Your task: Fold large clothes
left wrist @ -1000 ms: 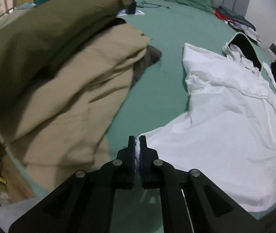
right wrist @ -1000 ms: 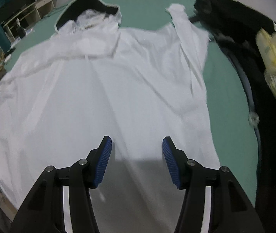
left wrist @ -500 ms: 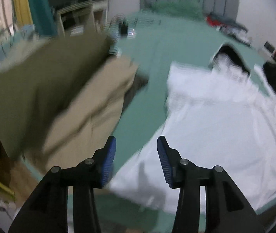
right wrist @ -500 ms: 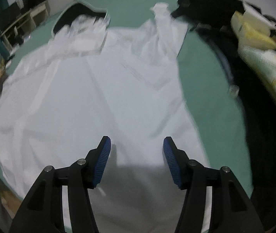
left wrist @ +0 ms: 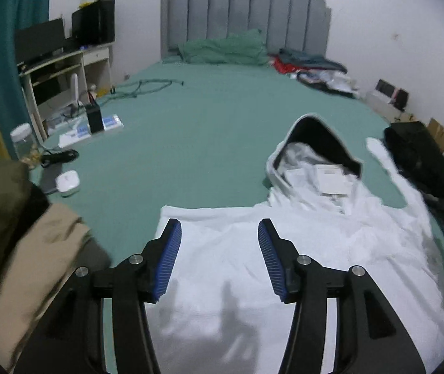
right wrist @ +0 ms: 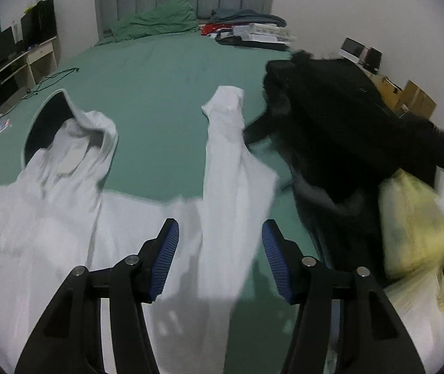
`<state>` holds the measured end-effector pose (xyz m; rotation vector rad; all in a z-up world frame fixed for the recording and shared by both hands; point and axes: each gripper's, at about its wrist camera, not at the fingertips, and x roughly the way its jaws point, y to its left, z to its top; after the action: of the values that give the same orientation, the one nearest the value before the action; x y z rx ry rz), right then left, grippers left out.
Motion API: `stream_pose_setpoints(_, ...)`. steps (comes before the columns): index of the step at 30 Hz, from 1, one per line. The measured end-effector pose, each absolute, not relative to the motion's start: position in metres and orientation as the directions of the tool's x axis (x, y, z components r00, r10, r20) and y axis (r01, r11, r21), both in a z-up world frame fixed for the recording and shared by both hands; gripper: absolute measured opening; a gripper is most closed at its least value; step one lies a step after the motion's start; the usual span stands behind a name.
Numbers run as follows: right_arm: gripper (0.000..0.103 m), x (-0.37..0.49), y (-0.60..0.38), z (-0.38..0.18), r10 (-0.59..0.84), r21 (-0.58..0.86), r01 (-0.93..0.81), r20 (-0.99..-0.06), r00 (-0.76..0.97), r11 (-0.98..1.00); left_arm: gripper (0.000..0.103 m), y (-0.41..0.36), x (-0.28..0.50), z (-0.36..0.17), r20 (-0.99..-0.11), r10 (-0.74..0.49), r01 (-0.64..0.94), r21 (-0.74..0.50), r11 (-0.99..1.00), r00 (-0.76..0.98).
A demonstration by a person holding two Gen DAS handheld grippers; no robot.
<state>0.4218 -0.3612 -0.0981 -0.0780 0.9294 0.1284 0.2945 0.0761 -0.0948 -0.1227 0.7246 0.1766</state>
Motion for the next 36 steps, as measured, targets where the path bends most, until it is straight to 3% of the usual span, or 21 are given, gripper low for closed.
stream_pose_setpoints(6,0.050,0.516,-0.333,-0.129,0.064,-0.073,-0.221,-0.829,0.555,0.972,0.054,0.107,0.334,-0.143,-0.728,0.159,-0.276,-0.042,0.960,0.666)
stream_pose_setpoints(14,0.050,0.616,-0.323,-0.176,0.025,-0.099,-0.216,-0.862,0.506,0.971,0.054,0.148,0.340,-0.167,-0.774,0.198,-0.330,-0.015,0.944,0.602)
stream_pose_setpoints(15,0.036,0.621,-0.325,-0.180,0.022,-0.096,-0.209,-0.866,0.500,0.973,0.054,0.149,0.341,-0.168,-0.777,0.195,-0.330,-0.017,0.944,0.599)
stream_pose_setpoints(16,0.001,0.624,-0.327,-0.184,0.026,-0.089,-0.209,-0.870,0.492,0.974,0.054,0.151,0.341,-0.169,-0.780,0.194,-0.330,-0.017,0.944,0.595)
stream_pose_setpoints(22,0.002,0.607,-0.335,-0.158,0.027,-0.103,-0.210,-0.841,0.541,0.972,0.054,0.153,0.338,-0.165,-0.778,0.176,-0.321,-0.034,0.947,0.602)
stream_pose_setpoints(36,0.002,0.493,-0.285,0.031,0.169,-0.039,-0.280,-0.716,0.678,0.959,0.054,0.155,0.306,-0.094,-0.701,0.117,-0.301,-0.146,0.942,0.704)
